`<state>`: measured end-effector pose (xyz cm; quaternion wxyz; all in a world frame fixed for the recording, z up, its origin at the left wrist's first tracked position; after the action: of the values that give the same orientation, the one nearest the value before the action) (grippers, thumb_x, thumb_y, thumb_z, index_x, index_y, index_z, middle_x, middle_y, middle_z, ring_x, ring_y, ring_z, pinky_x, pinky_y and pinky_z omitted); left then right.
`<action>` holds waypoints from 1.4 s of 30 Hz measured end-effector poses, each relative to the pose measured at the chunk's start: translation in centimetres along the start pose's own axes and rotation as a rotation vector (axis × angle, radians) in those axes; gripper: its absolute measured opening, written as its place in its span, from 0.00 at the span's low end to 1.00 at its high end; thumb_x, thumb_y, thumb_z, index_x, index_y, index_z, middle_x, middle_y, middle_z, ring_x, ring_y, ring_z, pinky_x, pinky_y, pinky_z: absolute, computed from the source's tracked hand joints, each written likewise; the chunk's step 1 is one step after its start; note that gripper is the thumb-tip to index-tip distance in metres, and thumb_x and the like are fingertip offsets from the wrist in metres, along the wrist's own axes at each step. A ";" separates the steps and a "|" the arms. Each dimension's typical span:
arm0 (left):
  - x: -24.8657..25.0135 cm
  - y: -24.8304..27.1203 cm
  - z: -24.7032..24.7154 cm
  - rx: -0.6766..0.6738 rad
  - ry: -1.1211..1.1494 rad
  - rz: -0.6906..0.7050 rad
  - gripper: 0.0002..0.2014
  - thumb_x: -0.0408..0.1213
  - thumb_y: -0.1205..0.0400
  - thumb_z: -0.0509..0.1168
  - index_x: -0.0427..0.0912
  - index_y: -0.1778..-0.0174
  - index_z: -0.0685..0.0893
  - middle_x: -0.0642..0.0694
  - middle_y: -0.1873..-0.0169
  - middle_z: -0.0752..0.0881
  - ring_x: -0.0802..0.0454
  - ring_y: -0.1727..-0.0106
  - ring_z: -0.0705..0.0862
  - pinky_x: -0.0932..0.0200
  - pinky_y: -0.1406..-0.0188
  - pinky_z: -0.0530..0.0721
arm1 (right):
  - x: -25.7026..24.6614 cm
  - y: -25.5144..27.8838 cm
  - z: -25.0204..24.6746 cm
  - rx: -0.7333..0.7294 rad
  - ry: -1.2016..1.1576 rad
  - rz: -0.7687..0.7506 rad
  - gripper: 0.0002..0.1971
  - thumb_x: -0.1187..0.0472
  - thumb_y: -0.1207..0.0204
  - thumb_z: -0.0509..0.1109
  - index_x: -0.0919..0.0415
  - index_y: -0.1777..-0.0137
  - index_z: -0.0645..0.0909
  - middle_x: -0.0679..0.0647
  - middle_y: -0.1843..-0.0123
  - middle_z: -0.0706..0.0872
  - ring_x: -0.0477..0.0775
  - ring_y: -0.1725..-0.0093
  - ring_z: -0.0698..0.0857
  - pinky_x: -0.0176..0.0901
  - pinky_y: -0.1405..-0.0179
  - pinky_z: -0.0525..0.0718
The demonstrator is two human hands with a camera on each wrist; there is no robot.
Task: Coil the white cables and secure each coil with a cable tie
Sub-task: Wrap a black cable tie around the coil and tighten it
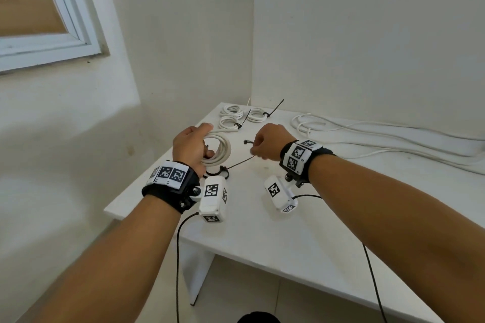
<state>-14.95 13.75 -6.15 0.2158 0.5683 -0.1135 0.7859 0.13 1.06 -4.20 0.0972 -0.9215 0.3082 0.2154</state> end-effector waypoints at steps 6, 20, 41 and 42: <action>-2.0 3.0 5.1 -0.211 -0.052 -0.045 0.17 0.35 0.22 0.72 0.45 0.72 0.72 0.48 0.79 0.64 0.51 0.80 0.62 0.61 0.81 0.67 | 3.5 1.5 -4.0 0.270 -0.413 0.061 0.08 0.64 0.27 0.74 0.56 0.51 0.81 0.53 0.67 0.92 0.53 0.66 0.91 0.46 0.64 0.91; -6.0 10.1 15.6 -0.472 -0.154 -0.077 0.15 0.34 0.19 0.69 0.42 0.70 0.73 0.48 0.79 0.64 0.53 0.81 0.62 0.63 0.82 0.66 | 10.3 8.7 -8.6 0.110 -0.878 0.055 0.03 0.69 0.21 0.73 0.63 0.53 0.81 0.60 0.62 0.88 0.49 0.70 0.85 0.41 0.69 0.78; -6.8 13.0 20.4 -0.257 -0.200 -0.024 0.07 0.34 0.25 0.73 0.36 0.64 0.81 0.41 0.73 0.70 0.45 0.71 0.69 0.60 0.81 0.69 | 12.1 14.7 -9.8 0.267 0.168 -0.074 0.14 0.42 0.28 0.77 0.51 0.64 0.82 0.45 0.64 0.82 0.46 0.62 0.80 0.41 0.64 0.77; -6.9 13.2 20.5 -0.255 -0.213 -0.025 0.08 0.34 0.25 0.73 0.37 0.64 0.81 0.41 0.74 0.70 0.47 0.71 0.69 0.60 0.81 0.68 | 11.9 14.8 -9.8 0.280 0.219 -0.044 0.15 0.42 0.28 0.76 0.53 0.63 0.82 0.47 0.62 0.84 0.48 0.61 0.82 0.43 0.64 0.79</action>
<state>-2.03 -7.97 -5.00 0.2828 0.6178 -0.2276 0.6976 2.97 -19.97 -1.61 0.1951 -0.9234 0.3238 0.0664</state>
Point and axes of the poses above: each hand's wrist, its own y-axis away from the middle knuckle, its own z-axis out of the palm, x = y × z, the point moved 2 cm from there along -y, towards the middle knuckle
